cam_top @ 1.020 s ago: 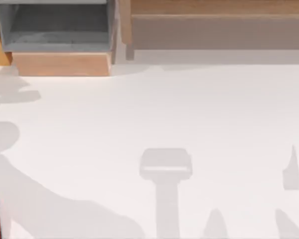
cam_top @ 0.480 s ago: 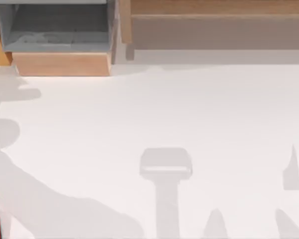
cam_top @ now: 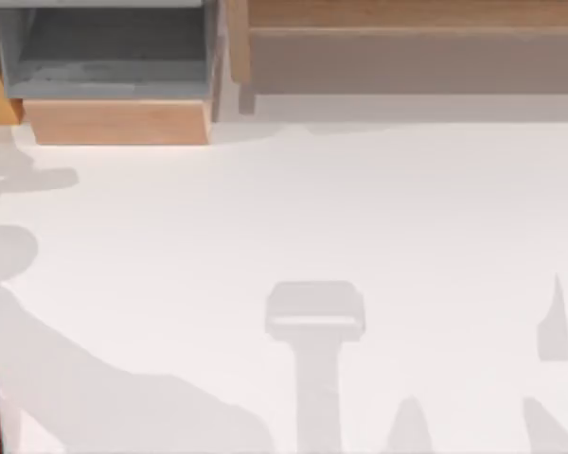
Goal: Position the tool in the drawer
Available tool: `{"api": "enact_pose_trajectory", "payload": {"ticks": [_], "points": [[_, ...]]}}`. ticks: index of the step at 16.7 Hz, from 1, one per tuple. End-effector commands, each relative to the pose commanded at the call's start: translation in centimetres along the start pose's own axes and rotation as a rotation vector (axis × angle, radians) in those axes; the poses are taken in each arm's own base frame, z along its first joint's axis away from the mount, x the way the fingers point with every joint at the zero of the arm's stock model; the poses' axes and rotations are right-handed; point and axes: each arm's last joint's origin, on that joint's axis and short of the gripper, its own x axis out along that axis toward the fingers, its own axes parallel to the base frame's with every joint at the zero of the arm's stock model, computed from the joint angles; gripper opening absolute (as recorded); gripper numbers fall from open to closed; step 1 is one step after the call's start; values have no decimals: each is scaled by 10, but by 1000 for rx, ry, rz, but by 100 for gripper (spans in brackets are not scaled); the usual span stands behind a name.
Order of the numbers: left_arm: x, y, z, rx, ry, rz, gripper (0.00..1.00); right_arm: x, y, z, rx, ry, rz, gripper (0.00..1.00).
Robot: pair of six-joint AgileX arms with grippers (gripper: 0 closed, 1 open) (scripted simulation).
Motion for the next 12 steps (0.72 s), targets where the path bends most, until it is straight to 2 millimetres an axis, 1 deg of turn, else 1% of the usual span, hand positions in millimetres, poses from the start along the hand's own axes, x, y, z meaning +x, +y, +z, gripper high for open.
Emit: {"api": "enact_pose_trajectory", "payload": {"ticks": [1, 2, 9, 10, 12], "points": [[0, 0, 0, 0, 0, 0, 2, 0, 0, 0, 0, 0, 0, 100], [0, 0, 0, 0, 0, 0, 0, 0, 0, 0, 0, 0, 0, 100], [0, 0, 0, 0, 0, 0, 0, 0, 0, 0, 0, 0, 0, 100], [-1, -5, -1, -13, 3, -17, 0, 0, 0, 0, 0, 0, 0, 100], [-5, -2, -2, -8, 2, -6, 0, 0, 0, 0, 0, 0, 0, 100]]}}
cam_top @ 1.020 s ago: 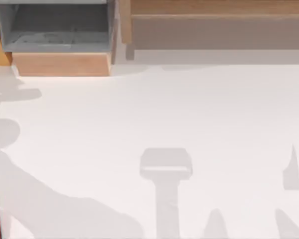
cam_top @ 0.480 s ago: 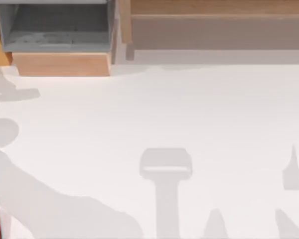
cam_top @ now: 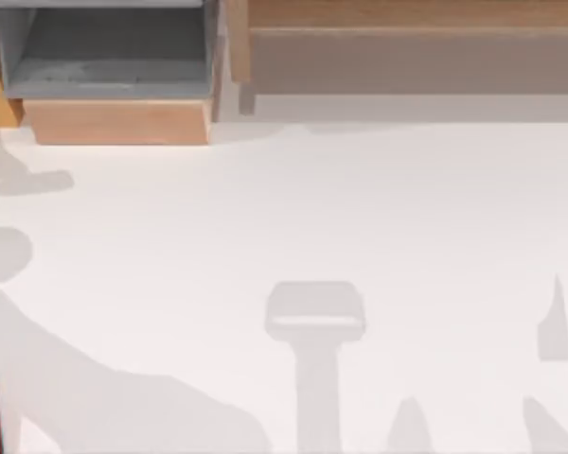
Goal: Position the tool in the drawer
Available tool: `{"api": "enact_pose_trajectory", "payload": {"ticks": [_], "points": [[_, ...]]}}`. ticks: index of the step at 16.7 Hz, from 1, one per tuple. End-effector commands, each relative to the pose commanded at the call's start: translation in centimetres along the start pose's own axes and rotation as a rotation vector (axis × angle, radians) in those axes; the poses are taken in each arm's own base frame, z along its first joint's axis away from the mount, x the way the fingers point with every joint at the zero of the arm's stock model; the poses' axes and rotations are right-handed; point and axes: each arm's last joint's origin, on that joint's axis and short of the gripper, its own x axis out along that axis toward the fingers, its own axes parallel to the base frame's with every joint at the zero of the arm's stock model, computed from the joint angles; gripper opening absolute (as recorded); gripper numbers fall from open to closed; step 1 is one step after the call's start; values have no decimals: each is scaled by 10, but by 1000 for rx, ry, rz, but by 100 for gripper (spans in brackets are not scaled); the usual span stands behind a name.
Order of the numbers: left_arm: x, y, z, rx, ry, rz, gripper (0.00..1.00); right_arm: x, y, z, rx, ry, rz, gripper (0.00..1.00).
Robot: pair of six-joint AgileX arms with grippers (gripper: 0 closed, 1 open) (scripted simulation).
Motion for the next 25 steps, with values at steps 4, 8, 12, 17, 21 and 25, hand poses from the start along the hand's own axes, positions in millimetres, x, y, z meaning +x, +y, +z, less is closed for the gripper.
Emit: {"api": "enact_pose_trajectory", "payload": {"ticks": [4, 8, 12, 17, 21, 25], "points": [[-30, -5, 1, -10, -1, -18, 0, 0, 0, 0, 0, 0, 0, 100], [-58, -5, 1, -7, 1, -15, 0, 0, 0, 0, 0, 0, 0, 100], [-58, -6, 3, -7, -2, -17, 0, 0, 0, 0, 0, 0, 0, 100], [-85, -6, -2, -11, 13, -16, 0, 0, 0, 0, 0, 0, 0, 100], [-116, -7, 2, -10, -1, -19, 0, 0, 0, 0, 0, 0, 0, 100], [-121, -6, 3, -7, -2, -17, 0, 0, 0, 0, 0, 0, 0, 100]]}}
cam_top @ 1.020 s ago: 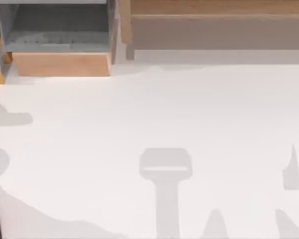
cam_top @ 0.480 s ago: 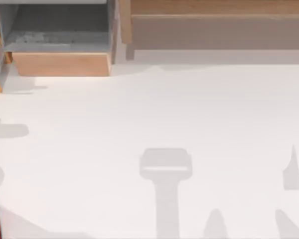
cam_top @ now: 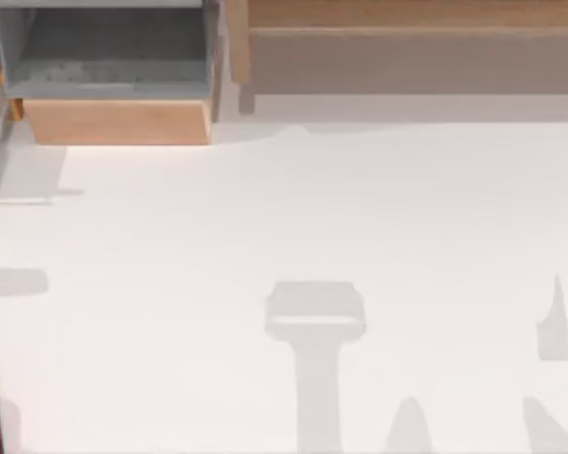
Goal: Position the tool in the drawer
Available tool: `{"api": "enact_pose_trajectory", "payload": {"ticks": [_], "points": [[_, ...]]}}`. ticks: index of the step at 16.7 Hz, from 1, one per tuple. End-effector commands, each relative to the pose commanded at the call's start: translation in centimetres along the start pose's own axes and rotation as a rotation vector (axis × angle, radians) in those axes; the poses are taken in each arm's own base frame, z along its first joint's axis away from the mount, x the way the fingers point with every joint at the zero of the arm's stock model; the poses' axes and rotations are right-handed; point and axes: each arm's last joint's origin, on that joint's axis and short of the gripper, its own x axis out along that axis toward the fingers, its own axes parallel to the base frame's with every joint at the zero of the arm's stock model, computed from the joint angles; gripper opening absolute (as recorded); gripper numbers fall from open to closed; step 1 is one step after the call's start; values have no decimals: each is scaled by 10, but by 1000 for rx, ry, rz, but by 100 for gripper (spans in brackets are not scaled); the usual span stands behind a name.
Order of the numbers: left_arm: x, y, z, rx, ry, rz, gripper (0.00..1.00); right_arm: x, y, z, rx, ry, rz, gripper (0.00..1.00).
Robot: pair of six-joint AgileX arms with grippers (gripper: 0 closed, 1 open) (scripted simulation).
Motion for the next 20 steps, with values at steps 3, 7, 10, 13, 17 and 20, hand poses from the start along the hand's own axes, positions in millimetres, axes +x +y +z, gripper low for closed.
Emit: {"api": "enact_pose_trajectory", "payload": {"ticks": [3, 7, 10, 13, 17, 20], "points": [[-4, 2, -2, 10, 1, 10, 0, 0, 0, 0, 0, 0, 0, 100], [-35, -3, 0, -2, -2, -6, 0, 0, 0, 0, 0, 0, 0, 100], [-59, -3, 1, -5, -1, -7, 0, 0, 0, 0, 0, 0, 0, 100], [-62, -2, 0, 0, 0, -1, 0, 0, 0, 0, 0, 0, 0, 100], [-62, -2, 0, 0, 0, -1, 23, 0, 0, 0, 0, 0, 0, 100], [-62, -2, 0, 0, 0, -1, 45, 0, 0, 0, 0, 0, 0, 100]]}}
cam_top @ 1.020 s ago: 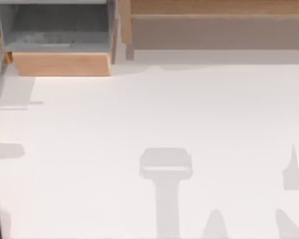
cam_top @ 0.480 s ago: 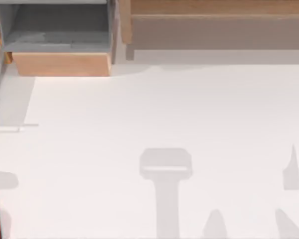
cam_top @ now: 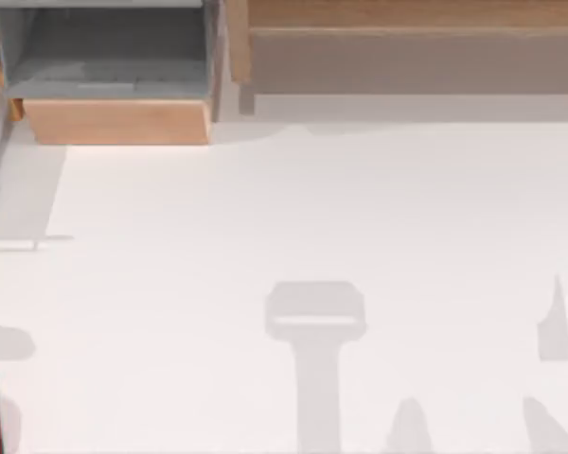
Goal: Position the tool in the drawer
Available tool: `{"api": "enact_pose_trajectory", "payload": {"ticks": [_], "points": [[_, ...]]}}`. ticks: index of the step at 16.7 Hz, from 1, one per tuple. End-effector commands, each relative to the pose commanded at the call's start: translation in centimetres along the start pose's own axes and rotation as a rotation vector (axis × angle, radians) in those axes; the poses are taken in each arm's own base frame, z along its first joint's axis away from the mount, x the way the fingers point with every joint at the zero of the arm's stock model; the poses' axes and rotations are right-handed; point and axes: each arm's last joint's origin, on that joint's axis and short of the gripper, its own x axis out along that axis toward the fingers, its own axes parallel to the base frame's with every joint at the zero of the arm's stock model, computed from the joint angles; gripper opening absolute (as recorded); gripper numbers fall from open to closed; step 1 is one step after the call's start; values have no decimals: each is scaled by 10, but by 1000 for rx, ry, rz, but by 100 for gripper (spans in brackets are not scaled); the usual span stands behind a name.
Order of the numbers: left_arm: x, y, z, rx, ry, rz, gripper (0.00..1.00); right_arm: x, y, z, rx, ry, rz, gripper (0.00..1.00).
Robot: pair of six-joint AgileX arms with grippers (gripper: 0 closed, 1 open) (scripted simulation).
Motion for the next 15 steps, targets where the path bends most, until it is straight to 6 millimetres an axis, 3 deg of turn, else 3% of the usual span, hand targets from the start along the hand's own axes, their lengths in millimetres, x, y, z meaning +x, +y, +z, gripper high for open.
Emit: {"api": "enact_pose_trajectory", "payload": {"ticks": [7, 15], "points": [[0, 0, 0, 0, 0, 0, 98, 0, 0, 0, 0, 0, 0, 100], [0, 0, 0, 0, 0, 0, 100, 0, 0, 0, 0, 0, 0, 100]]}}
